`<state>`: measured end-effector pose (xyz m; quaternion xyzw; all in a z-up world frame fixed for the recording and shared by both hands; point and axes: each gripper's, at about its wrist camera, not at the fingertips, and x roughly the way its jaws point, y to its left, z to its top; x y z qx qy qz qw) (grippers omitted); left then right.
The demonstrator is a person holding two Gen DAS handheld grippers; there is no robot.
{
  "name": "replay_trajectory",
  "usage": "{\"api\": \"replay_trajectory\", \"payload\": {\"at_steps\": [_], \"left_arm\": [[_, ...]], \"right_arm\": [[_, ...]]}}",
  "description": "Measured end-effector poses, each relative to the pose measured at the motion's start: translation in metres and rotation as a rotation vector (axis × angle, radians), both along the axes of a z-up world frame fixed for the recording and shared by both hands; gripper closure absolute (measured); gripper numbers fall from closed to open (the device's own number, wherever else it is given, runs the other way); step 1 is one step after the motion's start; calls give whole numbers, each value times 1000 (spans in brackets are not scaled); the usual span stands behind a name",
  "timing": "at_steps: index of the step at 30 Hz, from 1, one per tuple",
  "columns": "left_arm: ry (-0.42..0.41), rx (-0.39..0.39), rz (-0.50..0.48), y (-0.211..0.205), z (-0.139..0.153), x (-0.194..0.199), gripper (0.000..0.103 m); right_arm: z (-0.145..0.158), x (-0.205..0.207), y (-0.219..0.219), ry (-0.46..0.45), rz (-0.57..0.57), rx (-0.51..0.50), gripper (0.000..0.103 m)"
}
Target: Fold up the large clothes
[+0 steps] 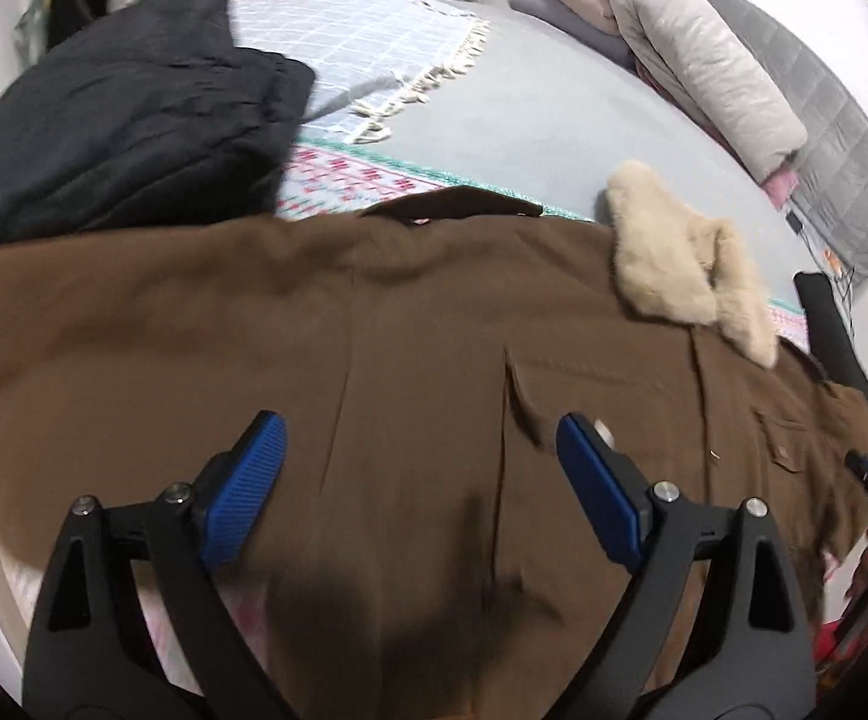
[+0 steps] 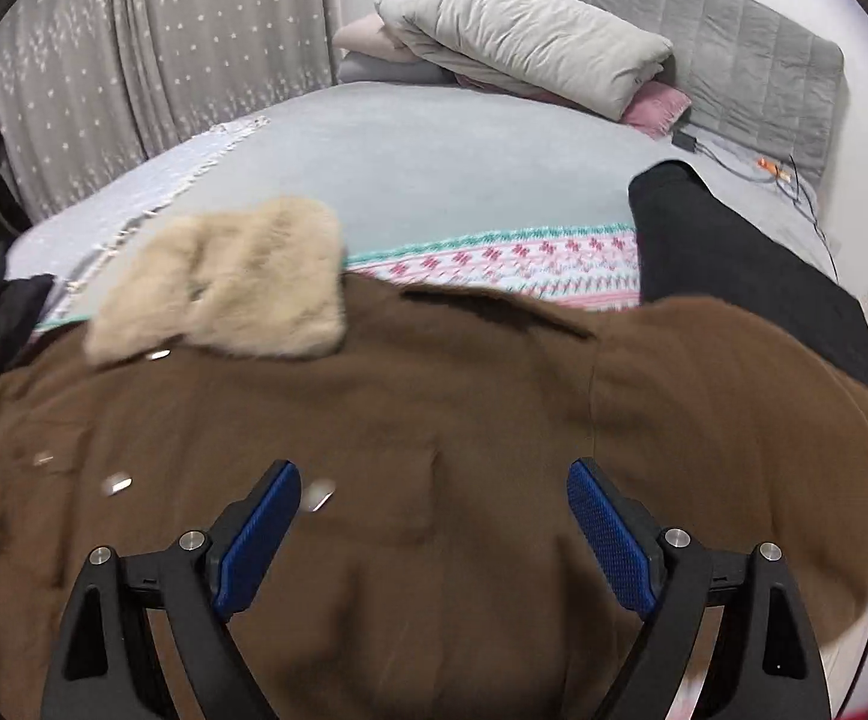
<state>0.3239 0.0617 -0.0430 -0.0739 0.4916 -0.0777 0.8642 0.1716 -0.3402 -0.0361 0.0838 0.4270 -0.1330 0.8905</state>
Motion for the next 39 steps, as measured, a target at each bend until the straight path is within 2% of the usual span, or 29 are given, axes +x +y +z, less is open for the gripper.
{"api": "replay_trajectory", "payload": {"at_steps": [3,5,9,12,15,18,23,27,30,31,32,33,35,37,39], "left_arm": [[15,-49,46,24,19,-34,11],[15,-63,116,44,26,-48,11],[13,-82,259,91,27,-77,11],[2,-177,362,134,7,-90,11],[49,-300,456,171,-21,-88,11],[87,-436,553,207,-58,-84,11],[19,-562,717,251,-88,-85,11],[17,-655,814,271,-121,-88,13],[-24,-726,844,278,-132,-92,22],[-44,-728,846,280,-131,-93,30],[-67,-725,843,280,-129,-93,42],[-102,-715,840,279,-125,-94,50],[-157,-693,840,277,-116,-95,89],[-249,-605,846,269,-95,-100,92],[-342,-492,794,252,-62,-102,93]], "right_arm": [[21,-21,13,21,16,32,12],[37,-33,29,46,27,-3,11],[58,-63,56,4,48,-57,11],[53,-79,70,-20,90,-14,10],[39,-75,77,30,144,28,10],[29,-68,75,36,127,33,10],[5,-61,73,99,120,70,10],[0,-58,77,104,129,60,10],[-4,-57,81,113,137,65,10],[-7,-56,82,119,141,67,10],[-9,-55,83,127,144,67,10],[-11,-55,85,133,147,67,10],[-14,-54,87,142,152,66,10],[-16,-54,89,145,160,71,10],[-16,-54,90,143,165,78,10]]}}
